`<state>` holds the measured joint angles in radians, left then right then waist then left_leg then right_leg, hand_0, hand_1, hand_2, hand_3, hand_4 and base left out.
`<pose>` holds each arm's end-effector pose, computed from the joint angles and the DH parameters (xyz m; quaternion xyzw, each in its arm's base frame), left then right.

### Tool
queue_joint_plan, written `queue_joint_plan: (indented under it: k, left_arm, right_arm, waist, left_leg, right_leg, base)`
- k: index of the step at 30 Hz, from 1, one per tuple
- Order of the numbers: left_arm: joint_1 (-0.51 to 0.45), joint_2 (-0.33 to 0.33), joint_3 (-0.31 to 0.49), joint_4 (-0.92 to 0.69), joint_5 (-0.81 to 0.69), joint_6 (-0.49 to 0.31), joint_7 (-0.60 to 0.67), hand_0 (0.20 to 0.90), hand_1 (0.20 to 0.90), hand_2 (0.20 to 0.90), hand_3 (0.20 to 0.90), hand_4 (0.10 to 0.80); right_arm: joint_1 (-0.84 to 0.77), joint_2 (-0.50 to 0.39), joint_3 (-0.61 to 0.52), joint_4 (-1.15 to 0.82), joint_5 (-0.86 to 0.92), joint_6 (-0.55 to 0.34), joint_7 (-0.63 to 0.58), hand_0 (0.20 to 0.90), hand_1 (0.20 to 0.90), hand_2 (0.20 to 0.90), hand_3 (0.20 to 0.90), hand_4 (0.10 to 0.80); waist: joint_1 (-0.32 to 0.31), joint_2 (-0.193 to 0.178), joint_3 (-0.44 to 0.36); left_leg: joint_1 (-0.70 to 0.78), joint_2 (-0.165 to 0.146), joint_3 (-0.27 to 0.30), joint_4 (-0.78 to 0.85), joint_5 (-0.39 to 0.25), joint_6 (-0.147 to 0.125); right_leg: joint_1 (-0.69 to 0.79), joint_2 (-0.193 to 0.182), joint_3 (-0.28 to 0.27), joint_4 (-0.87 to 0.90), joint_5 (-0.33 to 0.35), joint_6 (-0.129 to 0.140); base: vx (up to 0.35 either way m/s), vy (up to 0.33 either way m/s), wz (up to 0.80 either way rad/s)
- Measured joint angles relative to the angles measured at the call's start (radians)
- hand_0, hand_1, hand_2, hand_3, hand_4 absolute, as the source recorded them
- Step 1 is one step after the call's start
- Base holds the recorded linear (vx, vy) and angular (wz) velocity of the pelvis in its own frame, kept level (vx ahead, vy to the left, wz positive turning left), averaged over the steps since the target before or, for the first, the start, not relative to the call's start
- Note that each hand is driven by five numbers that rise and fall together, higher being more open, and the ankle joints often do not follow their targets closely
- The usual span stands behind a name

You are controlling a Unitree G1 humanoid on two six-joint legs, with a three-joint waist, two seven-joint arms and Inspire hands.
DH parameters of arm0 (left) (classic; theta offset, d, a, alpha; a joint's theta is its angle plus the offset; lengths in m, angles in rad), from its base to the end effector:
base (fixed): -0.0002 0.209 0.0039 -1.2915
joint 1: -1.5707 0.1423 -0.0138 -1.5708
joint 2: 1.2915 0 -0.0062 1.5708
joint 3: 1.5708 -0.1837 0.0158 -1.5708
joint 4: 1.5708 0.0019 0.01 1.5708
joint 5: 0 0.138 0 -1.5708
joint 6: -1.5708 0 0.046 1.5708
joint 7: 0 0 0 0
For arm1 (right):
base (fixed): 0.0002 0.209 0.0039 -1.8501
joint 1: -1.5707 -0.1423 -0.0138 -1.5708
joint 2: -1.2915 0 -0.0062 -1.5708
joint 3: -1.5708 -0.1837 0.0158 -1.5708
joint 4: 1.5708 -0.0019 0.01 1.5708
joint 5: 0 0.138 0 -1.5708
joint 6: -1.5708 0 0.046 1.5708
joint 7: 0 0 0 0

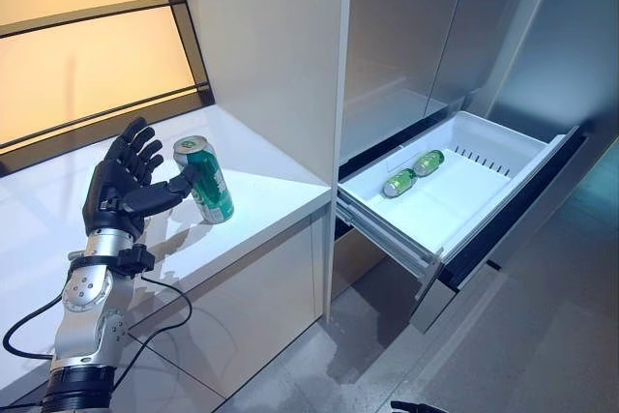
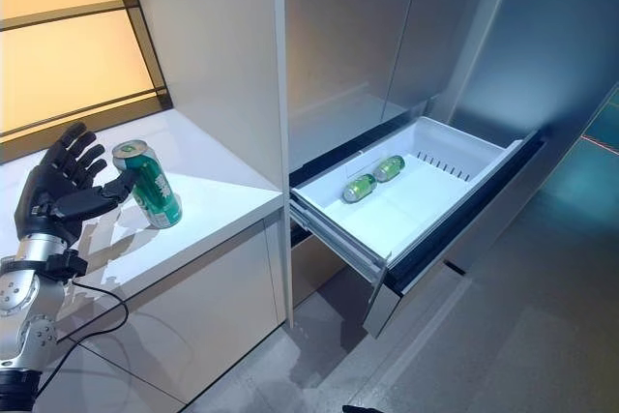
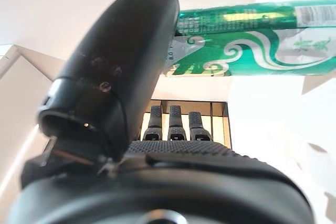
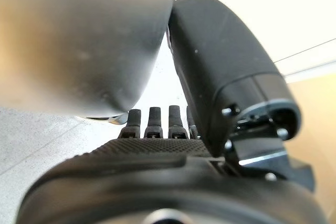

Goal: Put drinks into fridge and close the fridge

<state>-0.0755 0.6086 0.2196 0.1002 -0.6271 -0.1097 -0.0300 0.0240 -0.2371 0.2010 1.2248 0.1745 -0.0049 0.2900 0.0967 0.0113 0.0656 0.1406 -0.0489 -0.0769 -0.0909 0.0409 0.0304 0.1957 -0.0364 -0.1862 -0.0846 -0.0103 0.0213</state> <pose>0.2102 0.2997 0.1097 -0.0116 -0.1131 0.0931 0.9891 0.0629 -0.2201 -0.1179 0.0035 0.5900 0.0790 0.8035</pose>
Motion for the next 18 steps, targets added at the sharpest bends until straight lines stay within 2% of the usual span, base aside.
queue_joint_plan:
  k: [8,18]
  left_arm:
    - [-0.004,0.037,-0.003,0.001,0.0,0.022,-0.028,0.9,0.9,0.9,0.9,0.8]
    - [-0.017,0.039,-0.003,0.01,-0.004,0.047,-0.031,0.9,0.9,0.9,0.9,0.8]
  right_arm:
    - [-0.003,0.0,-0.001,-0.008,0.001,0.006,0.0,0.9,0.9,0.9,0.9,0.8]
    - [-0.003,0.001,-0.003,-0.01,0.002,0.006,0.0,0.9,0.9,0.9,0.9,0.8]
  waist:
    - [-0.025,0.003,0.002]
    - [-0.047,0.005,0.003]
  left_leg:
    - [0.002,0.002,0.011,0.0,0.001,0.002]
    - [0.014,0.004,0.032,0.0,-0.003,0.0]
  right_leg:
    - [-0.003,0.001,0.009,0.0,0.001,-0.001]
    - [0.0,0.002,0.032,0.0,0.002,-0.002]
  base:
    - [0.006,0.002,-0.03]
    - [0.02,0.005,-0.07]
